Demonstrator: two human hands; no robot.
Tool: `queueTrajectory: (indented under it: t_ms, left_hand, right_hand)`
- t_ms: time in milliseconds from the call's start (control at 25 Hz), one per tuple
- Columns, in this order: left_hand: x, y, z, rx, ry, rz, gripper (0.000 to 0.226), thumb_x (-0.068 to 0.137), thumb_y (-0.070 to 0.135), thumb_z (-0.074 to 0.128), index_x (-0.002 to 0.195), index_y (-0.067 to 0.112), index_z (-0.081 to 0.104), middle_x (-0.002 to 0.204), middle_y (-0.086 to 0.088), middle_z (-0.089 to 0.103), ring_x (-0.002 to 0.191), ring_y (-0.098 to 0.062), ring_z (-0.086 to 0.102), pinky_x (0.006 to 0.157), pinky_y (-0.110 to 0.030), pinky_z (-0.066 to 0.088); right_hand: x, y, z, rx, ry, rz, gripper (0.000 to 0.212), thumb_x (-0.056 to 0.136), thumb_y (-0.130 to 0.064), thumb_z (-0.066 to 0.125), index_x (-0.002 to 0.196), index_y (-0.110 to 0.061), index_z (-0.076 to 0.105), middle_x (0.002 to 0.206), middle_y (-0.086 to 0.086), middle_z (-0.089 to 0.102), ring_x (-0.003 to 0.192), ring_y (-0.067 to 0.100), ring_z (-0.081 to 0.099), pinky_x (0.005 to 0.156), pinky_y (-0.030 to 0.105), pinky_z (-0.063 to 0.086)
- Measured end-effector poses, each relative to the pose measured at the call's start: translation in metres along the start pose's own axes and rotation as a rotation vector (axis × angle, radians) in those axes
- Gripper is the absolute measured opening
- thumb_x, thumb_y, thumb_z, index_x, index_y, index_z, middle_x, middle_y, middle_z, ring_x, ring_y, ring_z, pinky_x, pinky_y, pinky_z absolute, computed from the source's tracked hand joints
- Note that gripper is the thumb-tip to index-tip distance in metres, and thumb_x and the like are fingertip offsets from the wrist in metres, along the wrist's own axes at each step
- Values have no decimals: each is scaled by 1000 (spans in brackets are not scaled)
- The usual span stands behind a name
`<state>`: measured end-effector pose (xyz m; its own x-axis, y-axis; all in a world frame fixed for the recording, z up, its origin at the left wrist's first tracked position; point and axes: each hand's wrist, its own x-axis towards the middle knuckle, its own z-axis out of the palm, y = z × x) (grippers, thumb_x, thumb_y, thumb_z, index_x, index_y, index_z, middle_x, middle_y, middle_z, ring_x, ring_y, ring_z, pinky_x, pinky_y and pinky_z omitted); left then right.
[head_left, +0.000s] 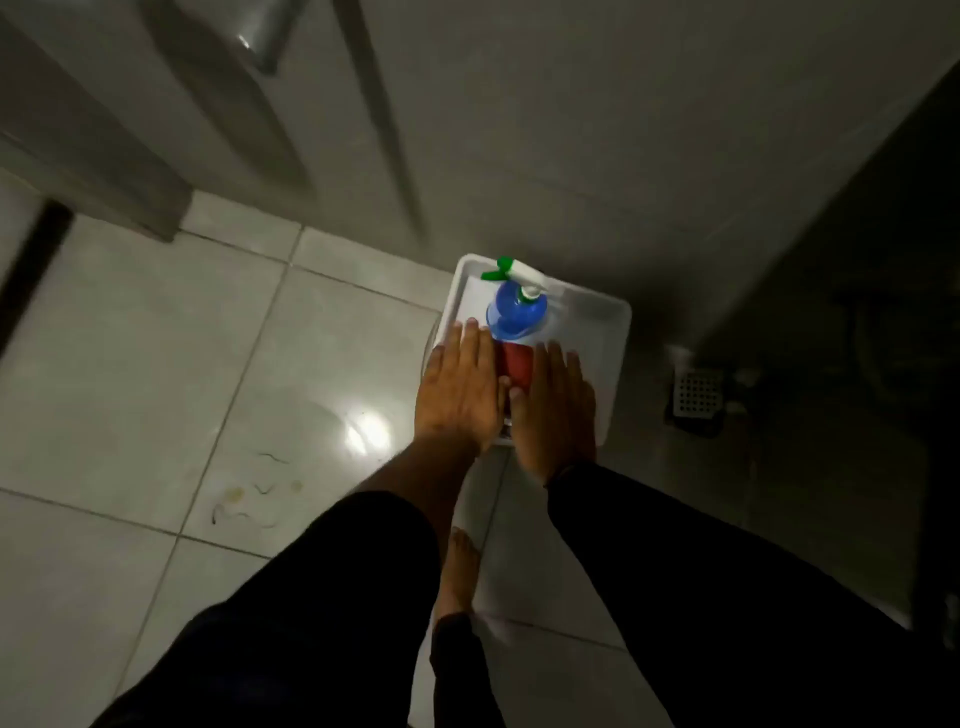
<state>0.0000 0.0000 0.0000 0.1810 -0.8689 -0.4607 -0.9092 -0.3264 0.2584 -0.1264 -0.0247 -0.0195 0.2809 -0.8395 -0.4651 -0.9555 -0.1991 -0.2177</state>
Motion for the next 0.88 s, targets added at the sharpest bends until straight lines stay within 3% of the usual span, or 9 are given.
queueTrajectory:
  t_ms: [120,240,320,440,520,640,720,800,880]
  left_hand:
    - [38,-4,39,-102,-110,-211,76,98,49,57,157,6,35,154,-18,51,141,-39,53,114,-47,47]
    - [63,3,63,-161,-172,-349,68,96,43,64,150,6,43,144,-17,58,133,-37,61,108,-47,50]
    - [74,5,70,-247,-145,-443,70,94,48,67,149,9,47,142,-15,59,132,-37,62,107,-49,51]
    - [88,-1,65,-469,-173,-558,67,89,46,75,144,14,53,133,-10,65,122,-32,67,101,-46,55]
    - [86,-4,57,-705,-142,-577,53,94,49,68,136,18,59,124,-7,70,111,-27,70,99,-44,58]
    - [59,-7,36,-965,23,-554,33,97,41,63,123,21,63,111,-1,70,102,-21,67,98,-41,57]
    - [28,-11,23,-1235,48,-539,26,97,26,64,120,17,65,113,-5,74,104,-23,72,98,-44,61]
    - [-11,-31,10,-1507,61,-510,20,94,12,62,113,13,67,102,-6,77,91,-21,77,85,-40,65]
    - [-52,-61,4,-1638,72,-458,19,87,11,60,103,17,68,84,3,77,73,-10,75,67,-27,61]
  right_hand:
    - [46,3,38,251,-57,230,67,110,-47,45,167,-18,26,167,14,40,152,37,43,125,56,37]
    - [75,8,69,420,-79,463,76,103,-53,60,163,-13,33,158,18,50,142,42,53,117,57,46]
    - [86,15,81,545,-72,479,76,97,-47,73,154,-9,43,149,19,60,134,42,62,113,55,52]
    - [100,23,84,801,-52,515,38,88,-29,85,120,-13,71,118,12,78,113,37,75,102,47,60]
    - [99,24,75,966,-27,534,14,85,-18,84,96,-19,76,93,3,78,90,28,77,91,43,65]
    - [76,12,47,1148,58,511,21,82,-9,81,97,-19,72,97,3,77,96,31,76,76,33,61]
    - [48,0,27,1245,71,465,26,85,-6,79,105,-18,68,108,9,78,105,38,76,78,40,64]
    - [14,-19,8,1382,-40,405,48,86,-1,78,129,-13,62,124,19,75,115,42,74,92,55,65]
    - [-15,-38,1,1461,-272,281,77,80,-4,80,149,-17,50,135,19,71,119,39,74,95,57,63]
